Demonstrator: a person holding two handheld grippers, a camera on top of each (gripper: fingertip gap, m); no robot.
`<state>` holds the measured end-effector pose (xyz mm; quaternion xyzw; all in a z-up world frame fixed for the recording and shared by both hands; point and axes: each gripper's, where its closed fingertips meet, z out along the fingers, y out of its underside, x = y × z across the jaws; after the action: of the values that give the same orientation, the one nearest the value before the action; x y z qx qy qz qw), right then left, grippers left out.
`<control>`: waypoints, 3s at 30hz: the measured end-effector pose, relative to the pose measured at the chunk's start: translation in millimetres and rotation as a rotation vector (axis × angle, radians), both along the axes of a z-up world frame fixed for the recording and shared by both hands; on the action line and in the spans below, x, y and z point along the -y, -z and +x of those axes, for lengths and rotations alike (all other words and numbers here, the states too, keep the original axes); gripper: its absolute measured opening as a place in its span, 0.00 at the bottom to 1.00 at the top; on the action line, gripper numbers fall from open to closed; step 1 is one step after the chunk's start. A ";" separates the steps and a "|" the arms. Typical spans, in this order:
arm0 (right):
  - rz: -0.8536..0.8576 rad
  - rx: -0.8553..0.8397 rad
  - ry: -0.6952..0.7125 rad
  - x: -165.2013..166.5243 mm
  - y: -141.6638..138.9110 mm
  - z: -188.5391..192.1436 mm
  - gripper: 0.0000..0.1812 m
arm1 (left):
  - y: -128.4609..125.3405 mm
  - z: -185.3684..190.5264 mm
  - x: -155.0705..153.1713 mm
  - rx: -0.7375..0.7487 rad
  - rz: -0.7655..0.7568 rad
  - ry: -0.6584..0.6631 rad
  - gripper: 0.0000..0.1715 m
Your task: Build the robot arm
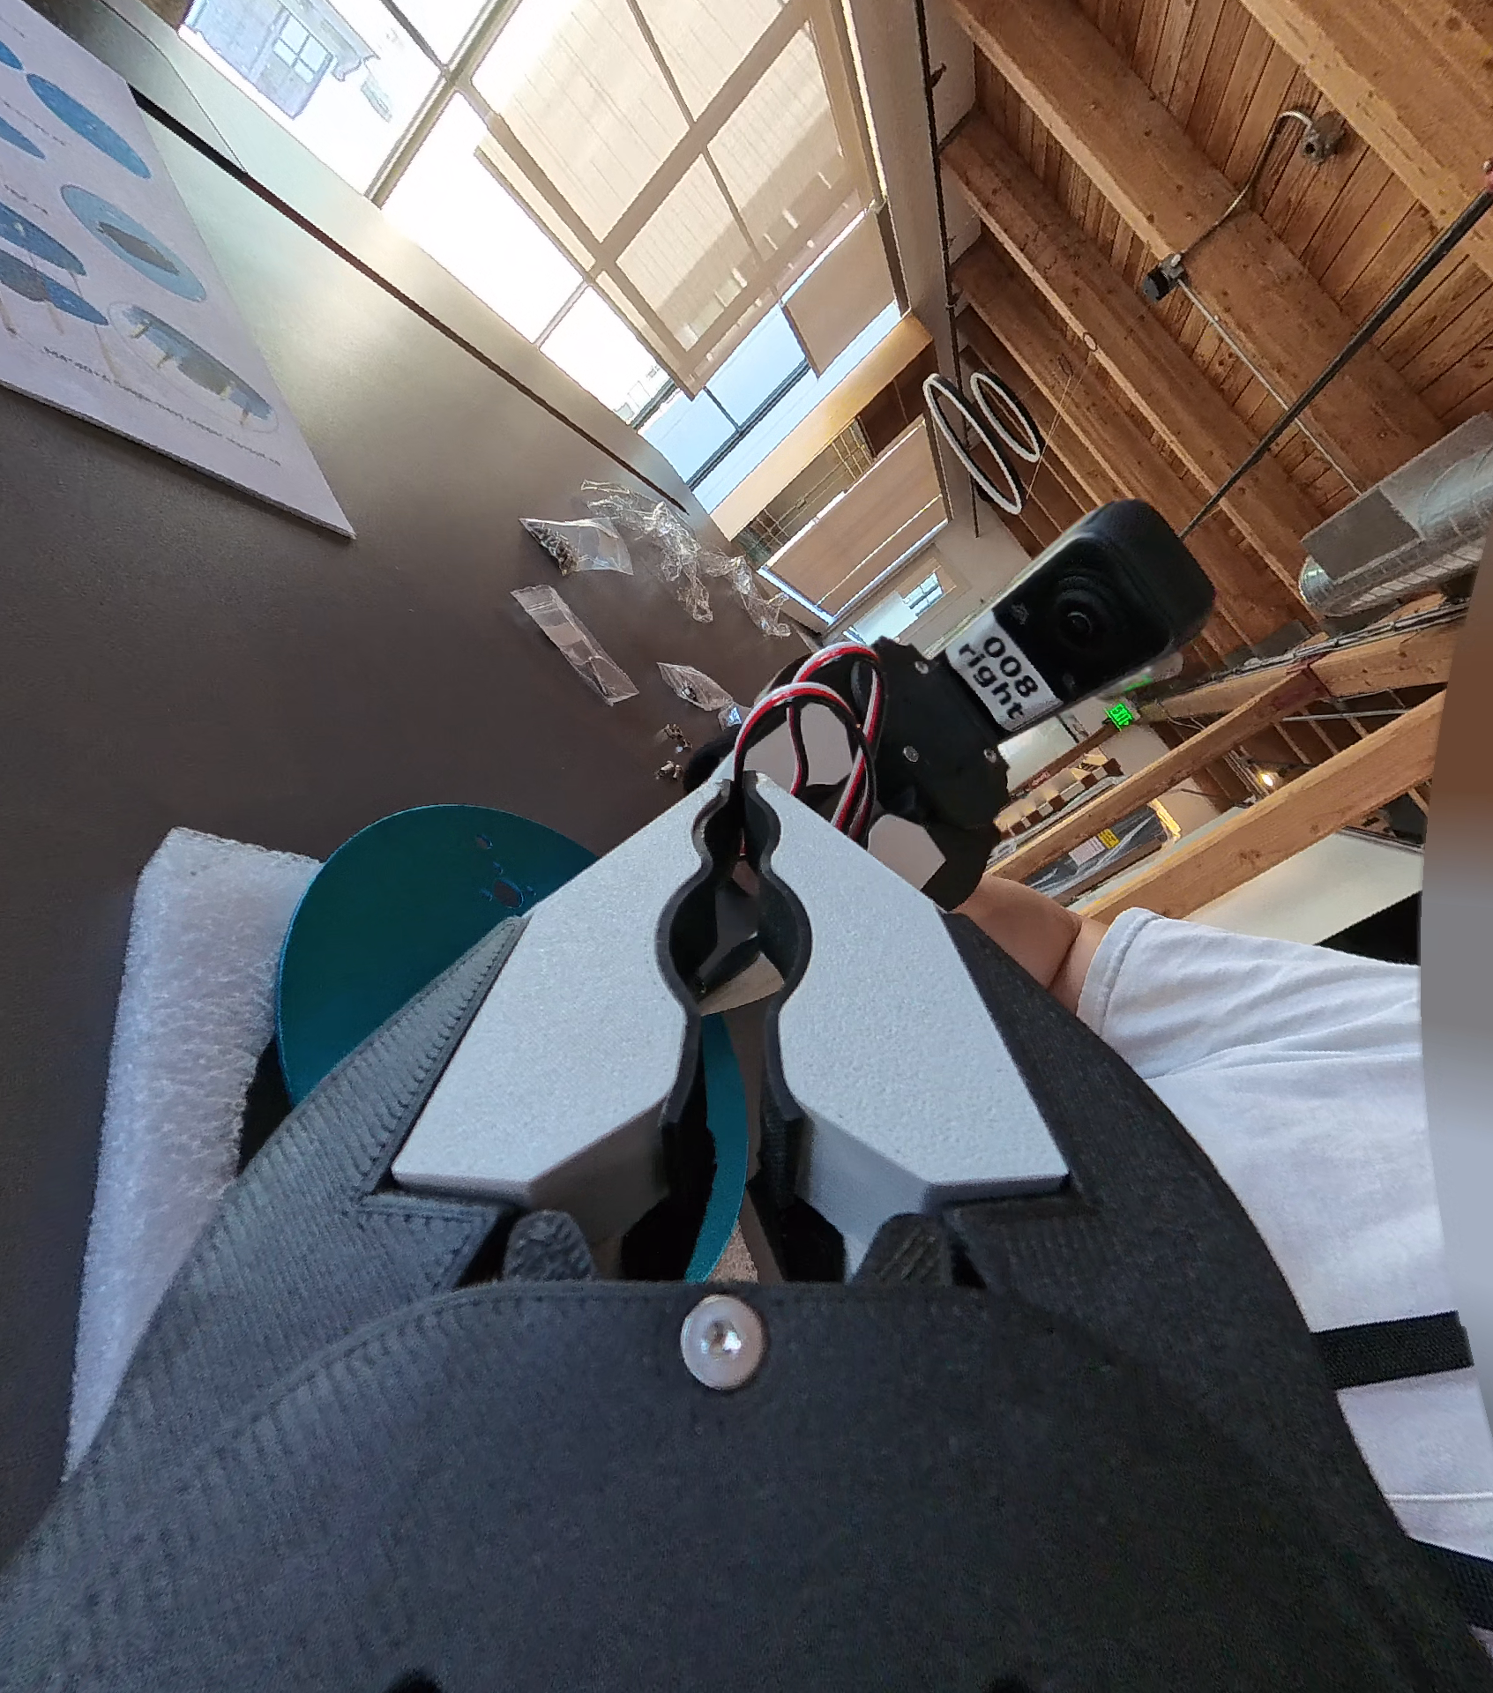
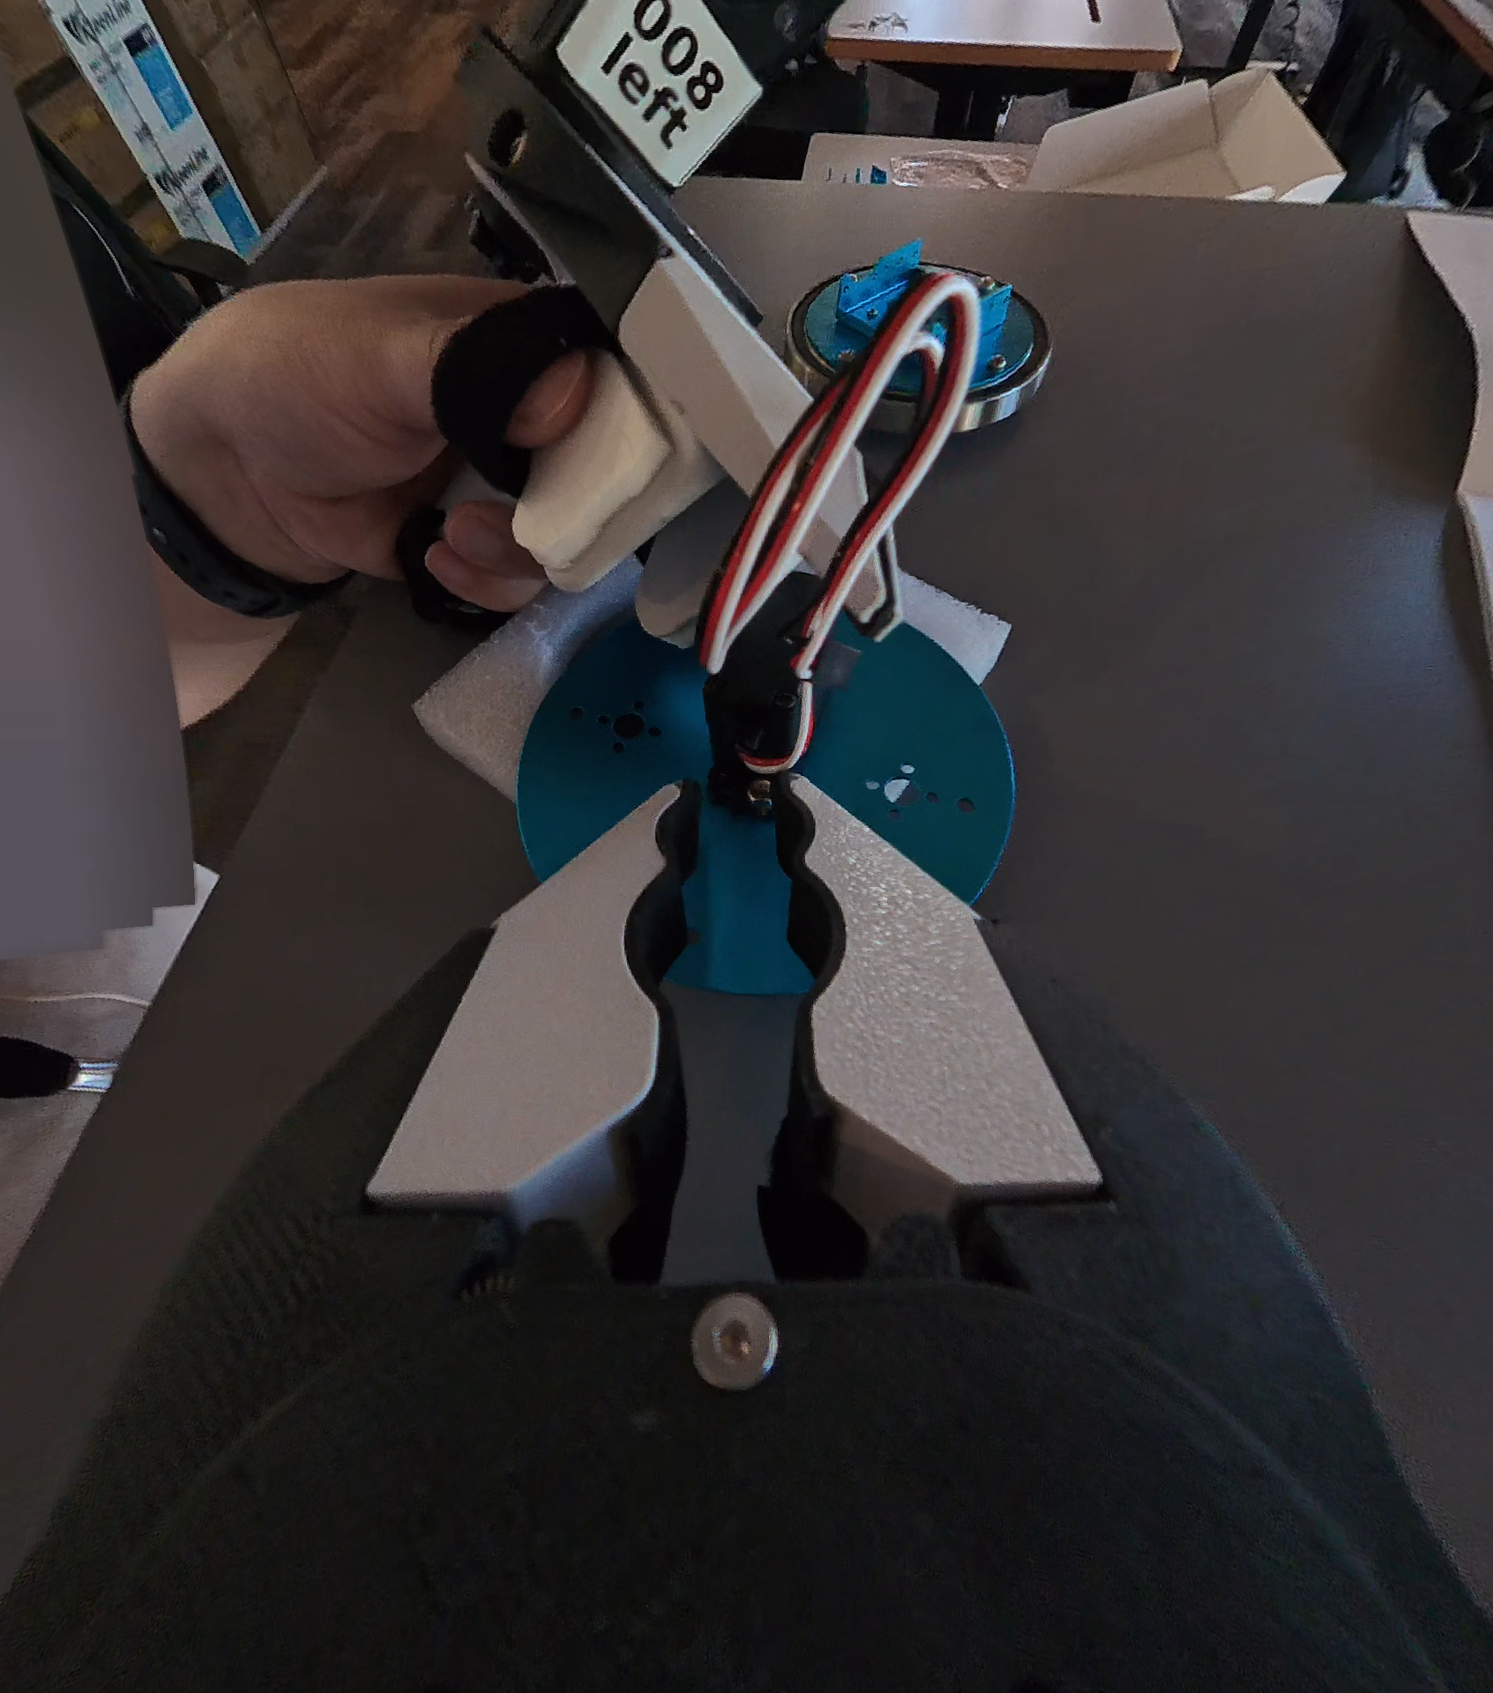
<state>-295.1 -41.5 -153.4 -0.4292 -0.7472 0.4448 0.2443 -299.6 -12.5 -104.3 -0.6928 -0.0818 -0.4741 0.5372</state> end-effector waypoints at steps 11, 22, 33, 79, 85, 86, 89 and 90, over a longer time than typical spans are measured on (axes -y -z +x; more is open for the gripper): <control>0.011 0.045 0.026 1.6 6.0 -0.4 0.10 | 0.3 -0.5 -0.2 0.002 -0.003 -0.002 0.00; 0.039 0.009 0.043 -2.7 1.7 -0.4 0.09 | 0.0 -0.6 0.0 0.006 -0.003 0.000 0.00; -0.304 0.170 0.054 9.9 -3.0 3.1 0.19 | -0.1 -2.0 -0.5 0.014 -0.001 -0.007 0.00; -0.380 0.194 0.085 19.1 -4.7 4.0 0.29 | 0.6 -1.6 -0.5 0.017 0.000 -0.003 0.00; -0.442 0.204 0.091 20.0 -6.4 3.3 0.29 | 0.6 -1.8 -0.4 0.017 0.000 -0.005 0.00; -0.453 0.206 0.093 19.9 -6.7 3.2 0.29 | 0.6 -1.8 -0.5 0.016 0.000 -0.006 0.00; -0.462 0.206 0.091 19.8 -7.3 3.5 0.29 | 0.6 -1.8 -0.4 0.016 0.000 -0.006 0.00; -0.468 0.206 0.090 20.0 -8.1 3.5 0.29 | 0.5 -1.9 -0.3 0.017 0.001 -0.006 0.00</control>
<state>-291.5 -61.4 -145.3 -0.5500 -0.6250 0.5482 0.0801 -301.5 -12.2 -104.7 -0.6883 -0.0882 -0.4785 0.5380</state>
